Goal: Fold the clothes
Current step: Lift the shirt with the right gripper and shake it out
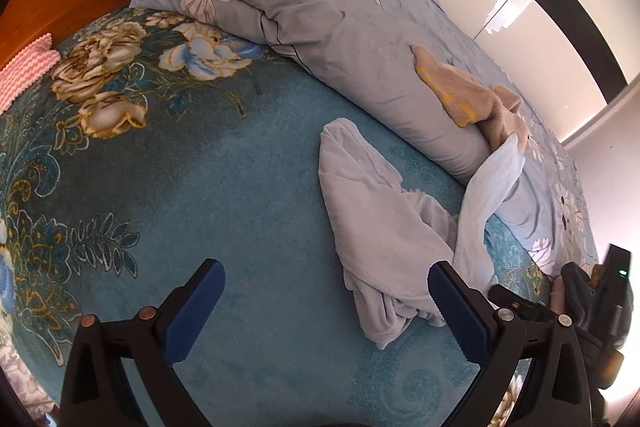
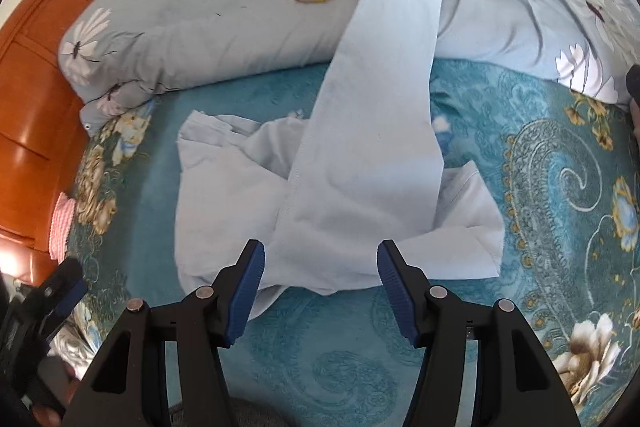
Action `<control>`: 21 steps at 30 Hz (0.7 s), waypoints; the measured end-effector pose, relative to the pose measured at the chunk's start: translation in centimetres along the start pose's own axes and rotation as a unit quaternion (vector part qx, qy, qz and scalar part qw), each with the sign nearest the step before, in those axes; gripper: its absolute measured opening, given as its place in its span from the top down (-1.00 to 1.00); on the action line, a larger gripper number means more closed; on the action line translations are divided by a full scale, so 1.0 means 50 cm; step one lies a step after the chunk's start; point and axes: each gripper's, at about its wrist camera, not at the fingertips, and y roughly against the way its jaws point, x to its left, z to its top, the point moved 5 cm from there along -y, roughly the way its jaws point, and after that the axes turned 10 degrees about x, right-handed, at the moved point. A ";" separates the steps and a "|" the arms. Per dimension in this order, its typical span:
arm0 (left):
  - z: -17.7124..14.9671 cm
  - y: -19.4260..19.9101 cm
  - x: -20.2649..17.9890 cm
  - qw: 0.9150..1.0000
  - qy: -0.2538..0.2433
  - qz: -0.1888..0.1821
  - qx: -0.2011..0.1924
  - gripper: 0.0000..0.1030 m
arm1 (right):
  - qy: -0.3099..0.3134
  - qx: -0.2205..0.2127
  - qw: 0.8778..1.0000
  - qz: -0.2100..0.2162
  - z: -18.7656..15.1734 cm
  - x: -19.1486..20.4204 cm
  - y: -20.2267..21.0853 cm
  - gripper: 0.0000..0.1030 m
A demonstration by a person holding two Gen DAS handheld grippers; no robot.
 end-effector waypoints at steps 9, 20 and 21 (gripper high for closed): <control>0.004 0.022 0.013 0.999 -0.025 0.004 0.025 -1.00 | -0.059 0.026 0.997 -0.031 0.064 0.021 -0.095 -0.03; -0.003 0.066 0.034 0.998 -0.061 0.021 0.012 -1.00 | -0.097 -0.040 0.991 -0.079 0.023 -0.066 0.034 0.90; -0.006 0.067 0.033 0.998 -0.059 0.019 0.011 -1.00 | -0.092 -0.057 0.991 -0.081 0.017 -0.073 0.062 0.91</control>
